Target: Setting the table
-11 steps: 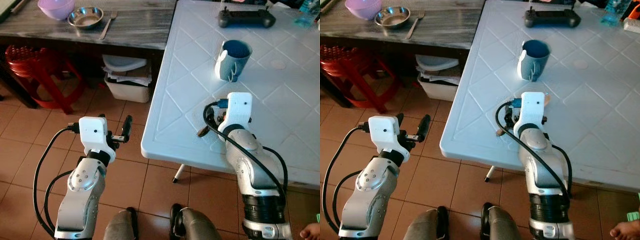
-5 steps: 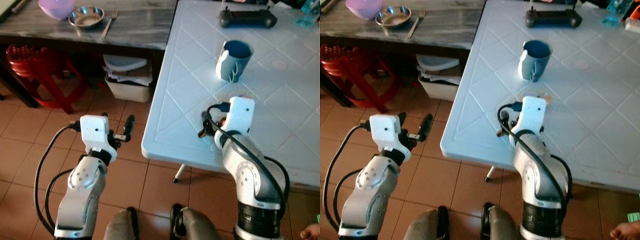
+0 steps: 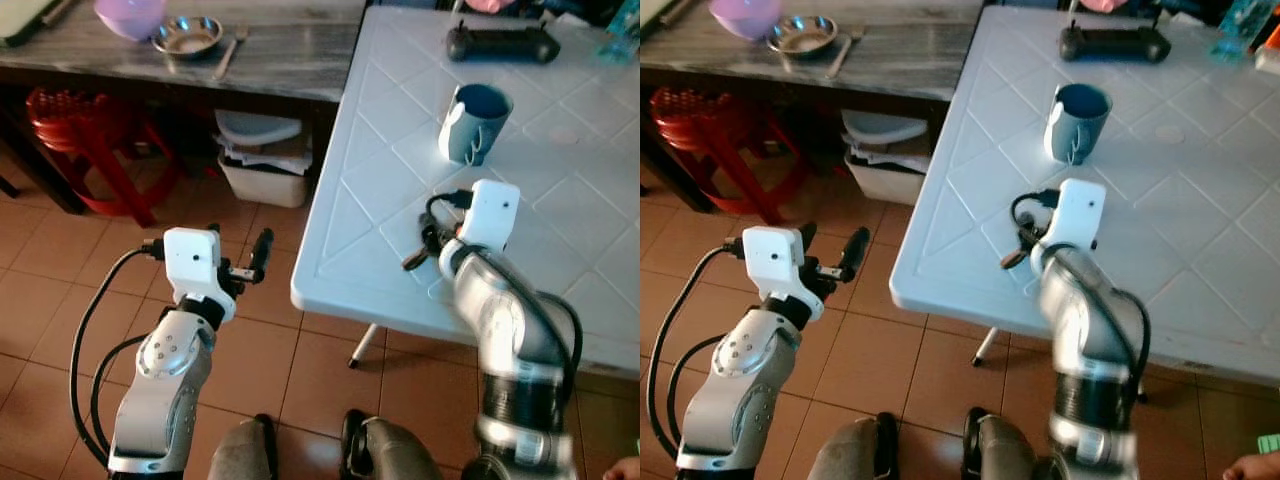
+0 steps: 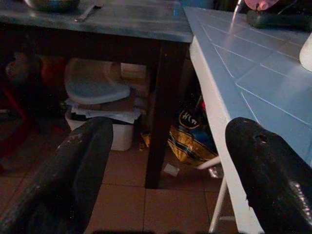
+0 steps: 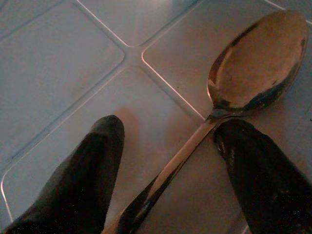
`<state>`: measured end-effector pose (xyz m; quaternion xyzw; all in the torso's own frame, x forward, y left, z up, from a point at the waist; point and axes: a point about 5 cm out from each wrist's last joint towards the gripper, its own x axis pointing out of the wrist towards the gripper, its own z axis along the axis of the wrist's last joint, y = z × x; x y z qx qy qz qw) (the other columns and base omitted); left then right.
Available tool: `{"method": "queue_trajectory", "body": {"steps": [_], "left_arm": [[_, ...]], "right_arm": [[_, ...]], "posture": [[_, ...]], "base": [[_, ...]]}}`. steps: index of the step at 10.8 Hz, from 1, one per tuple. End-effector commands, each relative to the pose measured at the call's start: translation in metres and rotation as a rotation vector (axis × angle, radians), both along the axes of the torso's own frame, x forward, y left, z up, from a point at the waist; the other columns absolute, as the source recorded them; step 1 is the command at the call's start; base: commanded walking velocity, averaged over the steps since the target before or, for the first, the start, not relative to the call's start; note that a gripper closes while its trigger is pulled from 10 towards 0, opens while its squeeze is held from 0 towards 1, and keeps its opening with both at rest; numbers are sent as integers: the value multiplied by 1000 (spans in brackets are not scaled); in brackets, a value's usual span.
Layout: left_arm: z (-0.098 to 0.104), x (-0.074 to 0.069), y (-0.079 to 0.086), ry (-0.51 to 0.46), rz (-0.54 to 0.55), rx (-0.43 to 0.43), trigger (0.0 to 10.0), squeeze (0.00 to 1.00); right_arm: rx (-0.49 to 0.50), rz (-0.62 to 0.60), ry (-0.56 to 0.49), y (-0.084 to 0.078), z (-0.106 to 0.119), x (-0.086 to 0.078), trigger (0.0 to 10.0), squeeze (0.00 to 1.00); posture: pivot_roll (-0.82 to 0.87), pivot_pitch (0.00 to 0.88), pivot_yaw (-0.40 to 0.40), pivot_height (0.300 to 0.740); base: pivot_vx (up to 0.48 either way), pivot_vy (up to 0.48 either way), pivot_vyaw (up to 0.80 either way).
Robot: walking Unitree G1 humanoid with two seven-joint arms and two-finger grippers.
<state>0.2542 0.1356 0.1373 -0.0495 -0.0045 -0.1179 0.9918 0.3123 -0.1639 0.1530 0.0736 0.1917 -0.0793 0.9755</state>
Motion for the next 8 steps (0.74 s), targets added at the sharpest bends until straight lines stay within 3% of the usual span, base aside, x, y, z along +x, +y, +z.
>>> {"method": "queue_trajectory", "body": {"steps": [1,2,4,8], "left_arm": [[1,-2,2,3,3,8,10000,0],[1,-2,3,4,2,10,10000,0],[0,-5,2,11,-4,16,10000,0],[-1,-5,1,20,-15,28,10000,0]], "right_arm": [[20,-24,187,-12,-37,-5,1686,0],[20,-5,243,-15,-45,-3,1647,0],[51,9,310,-10,-61,-13,0,0],[-44,102,306,-13,-72,-19,0,0]], "posture": [[-1,231,38,740],[0,235,37,740],[2,236,36,740],[0,229,41,740]], "base": [[0,0,0],[0,0,0],[0,0,0],[0,0,0]]}}
